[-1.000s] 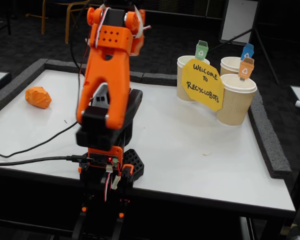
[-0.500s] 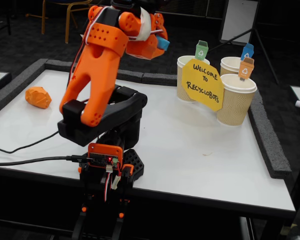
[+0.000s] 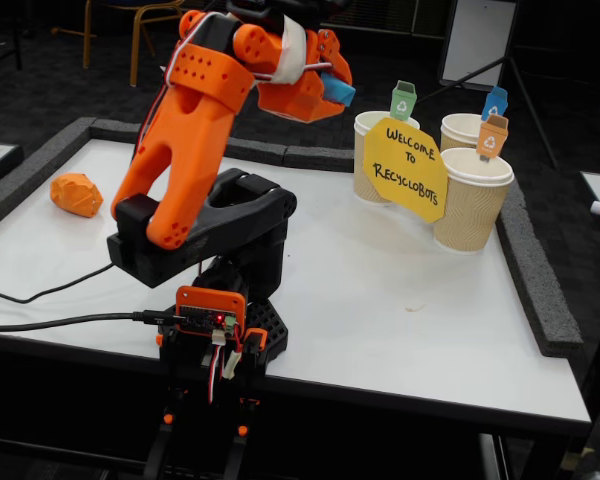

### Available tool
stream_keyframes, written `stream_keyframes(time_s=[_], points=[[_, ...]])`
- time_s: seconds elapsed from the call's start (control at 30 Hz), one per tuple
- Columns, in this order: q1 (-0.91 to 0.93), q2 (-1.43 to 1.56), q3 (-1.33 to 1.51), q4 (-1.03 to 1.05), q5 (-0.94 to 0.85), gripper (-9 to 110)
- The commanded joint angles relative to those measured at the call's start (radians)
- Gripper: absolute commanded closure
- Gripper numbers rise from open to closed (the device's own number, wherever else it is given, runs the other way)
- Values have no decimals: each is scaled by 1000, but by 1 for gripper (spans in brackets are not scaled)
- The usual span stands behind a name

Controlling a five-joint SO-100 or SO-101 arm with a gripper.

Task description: Sort rubbish by color.

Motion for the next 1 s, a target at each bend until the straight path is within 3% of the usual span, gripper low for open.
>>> stream_keyframes(time_s=[0.0,0.97], points=[[29,3,-52,-2,2,100],[32,-54,-213,-17,2,100]])
